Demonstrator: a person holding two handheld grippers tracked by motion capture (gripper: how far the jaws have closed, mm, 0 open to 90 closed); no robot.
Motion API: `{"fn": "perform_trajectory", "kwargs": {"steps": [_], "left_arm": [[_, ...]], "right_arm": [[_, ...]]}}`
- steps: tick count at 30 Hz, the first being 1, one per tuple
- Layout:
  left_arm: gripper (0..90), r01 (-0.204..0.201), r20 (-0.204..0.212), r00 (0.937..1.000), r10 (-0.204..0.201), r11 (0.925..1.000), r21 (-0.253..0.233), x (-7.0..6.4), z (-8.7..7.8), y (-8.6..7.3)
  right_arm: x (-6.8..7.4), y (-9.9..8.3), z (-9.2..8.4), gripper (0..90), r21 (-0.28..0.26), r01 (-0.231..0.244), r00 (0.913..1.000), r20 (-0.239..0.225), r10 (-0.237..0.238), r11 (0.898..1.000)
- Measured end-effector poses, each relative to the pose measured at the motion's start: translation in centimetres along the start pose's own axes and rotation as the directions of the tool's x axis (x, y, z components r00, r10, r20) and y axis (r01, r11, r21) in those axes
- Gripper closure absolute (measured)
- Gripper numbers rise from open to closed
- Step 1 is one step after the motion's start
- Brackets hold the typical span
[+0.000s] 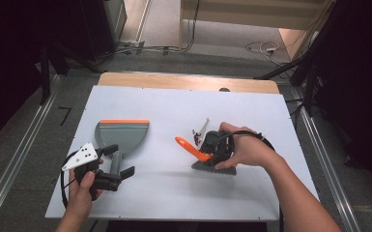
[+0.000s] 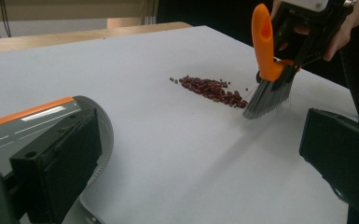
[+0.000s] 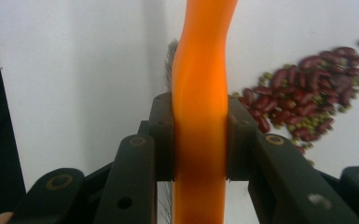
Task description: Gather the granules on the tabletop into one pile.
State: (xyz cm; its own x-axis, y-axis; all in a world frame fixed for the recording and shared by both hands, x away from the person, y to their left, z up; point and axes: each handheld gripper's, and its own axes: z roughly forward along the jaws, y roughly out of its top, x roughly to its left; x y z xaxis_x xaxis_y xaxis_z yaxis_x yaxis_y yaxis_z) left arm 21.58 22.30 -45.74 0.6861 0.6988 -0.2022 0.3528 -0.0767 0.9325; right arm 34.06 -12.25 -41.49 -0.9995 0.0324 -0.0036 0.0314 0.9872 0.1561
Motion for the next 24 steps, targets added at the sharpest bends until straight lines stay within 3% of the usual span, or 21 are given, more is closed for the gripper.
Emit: {"fn": "perform_trajectory", "kwargs": {"steps": [4, 9, 11, 12, 17, 18, 24], "left_arm": [[0.3, 0.000, -0.001, 1.0000, 0.000, 1.0000, -0.003, 0.0, -0.1, 0.0], [0.3, 0.002, 0.001, 1.0000, -0.002, 1.0000, -0.008, 0.0, -0.1, 0.0], [0.3, 0.002, 0.002, 1.0000, -0.002, 1.0000, -0.009, 0.0, -0.2, 0.0], [0.3, 0.003, 0.003, 1.0000, -0.003, 1.0000, -0.009, 0.0, -0.2, 0.0], [0.3, 0.003, 0.002, 1.0000, -0.003, 1.0000, -0.009, 0.0, -0.1, 0.0], [0.3, 0.001, 0.002, 1.0000, -0.001, 1.0000, -0.009, 0.0, -0.1, 0.0], [0.3, 0.001, 0.001, 1.0000, -0.001, 1.0000, -0.004, -0.1, -0.1, 0.0]], "right_arm": [[-1.1, 0.6, 1.3, 68.2, 0.043, 0.025, 0.9993, 0.025, -0.026, 0.999], [-3.5, 0.7, 1.5, 68.1, 0.010, 0.017, 0.9995, -0.026, -0.016, 1.000], [-4.4, 0.6, 1.6, 68.1, -0.013, 0.001, 0.9998, -0.021, -0.002, 1.000], [-4.8, 0.5, 1.7, 68.0, -0.016, -0.009, 0.9988, -0.049, 0.009, 1.000], [-6.7, 0.4, 1.7, 68.0, -0.041, -0.025, 0.9988, -0.044, 0.023, 0.999], [-6.8, 0.5, 1.7, 67.9, -0.033, -0.037, 0.9975, -0.061, 0.035, 0.999], [-8.0, 0.9, 1.7, 67.9, -0.032, -0.036, 0.9986, -0.039, 0.034, 0.999]]}}
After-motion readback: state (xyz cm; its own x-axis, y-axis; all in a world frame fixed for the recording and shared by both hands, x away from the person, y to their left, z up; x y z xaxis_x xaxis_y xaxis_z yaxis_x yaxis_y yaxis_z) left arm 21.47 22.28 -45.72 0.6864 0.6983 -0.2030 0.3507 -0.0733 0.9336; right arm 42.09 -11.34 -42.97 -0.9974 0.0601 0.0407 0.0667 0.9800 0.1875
